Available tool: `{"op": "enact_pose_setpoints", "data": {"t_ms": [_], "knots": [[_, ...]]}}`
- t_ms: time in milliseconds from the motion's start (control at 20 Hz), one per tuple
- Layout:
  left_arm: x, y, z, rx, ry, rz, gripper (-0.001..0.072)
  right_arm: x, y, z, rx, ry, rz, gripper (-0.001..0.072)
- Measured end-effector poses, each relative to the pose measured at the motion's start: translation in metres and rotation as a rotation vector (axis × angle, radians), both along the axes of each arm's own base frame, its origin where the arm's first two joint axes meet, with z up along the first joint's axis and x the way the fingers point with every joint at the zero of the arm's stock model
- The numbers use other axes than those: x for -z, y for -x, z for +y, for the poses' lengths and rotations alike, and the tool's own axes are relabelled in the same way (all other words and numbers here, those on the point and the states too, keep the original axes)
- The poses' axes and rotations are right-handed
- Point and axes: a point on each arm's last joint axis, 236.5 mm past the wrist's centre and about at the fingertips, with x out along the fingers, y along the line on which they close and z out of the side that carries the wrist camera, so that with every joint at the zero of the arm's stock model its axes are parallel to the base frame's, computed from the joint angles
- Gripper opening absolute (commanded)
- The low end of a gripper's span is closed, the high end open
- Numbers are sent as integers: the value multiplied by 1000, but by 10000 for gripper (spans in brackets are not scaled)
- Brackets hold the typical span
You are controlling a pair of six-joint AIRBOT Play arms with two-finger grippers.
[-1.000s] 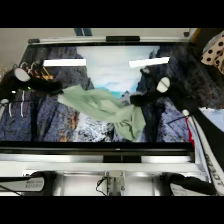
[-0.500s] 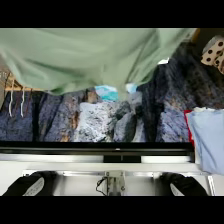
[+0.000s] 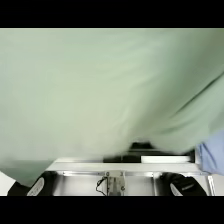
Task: Fold the shirts.
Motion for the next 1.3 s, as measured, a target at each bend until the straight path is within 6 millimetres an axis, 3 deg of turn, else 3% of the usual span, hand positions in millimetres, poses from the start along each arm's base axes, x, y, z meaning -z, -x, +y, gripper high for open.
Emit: {"op": "enact_pose_setpoints", "data": {"t_ms": [100, 300, 450, 600, 700, 800, 950, 1000, 1050, 1100, 1150, 1300], "knots": [[44, -32, 11, -45, -23, 136, 34, 45, -30, -8, 69, 82, 165, 59], [164, -99, 28, -107, -66, 447, 34, 171, -100, -21, 183, 271, 537, 59], [254, -150, 30, -109, -60, 615, 34, 245, -163, -7, 188, 331, 618, 59], [328, -202, 36, -130, -57, 727, 35, 295, -237, 15, 201, 254, 585, 59], [378, -231, 36, -132, -40, 814, 35, 333, -271, 30, 198, 176, 606, 59], [421, -257, 36, -134, -24, 888, 35, 377, -296, 40, 200, 123, 655, 59], [471, -283, 26, -112, 45, 978, 39, 420, -313, 50, 198, 81, 703, 64], [482, -289, 22, -104, 74, 997, 122, 429, -316, 52, 197, 62, 718, 149], [493, -293, 18, -95, 97, 1020, 346, 436, -318, 56, 193, 40, 731, 393], [500, -296, 16, -88, 116, 1034, 605, 441, -318, 58, 191, 21, 745, 505], [505, -296, 15, -84, 128, 1055, 685, 444, -317, 59, 191, 9, 761, 505], [511, -279, 29, -84, 130, 1180, 678, 440, -297, 49, 206, 76, 814, 504]]}}
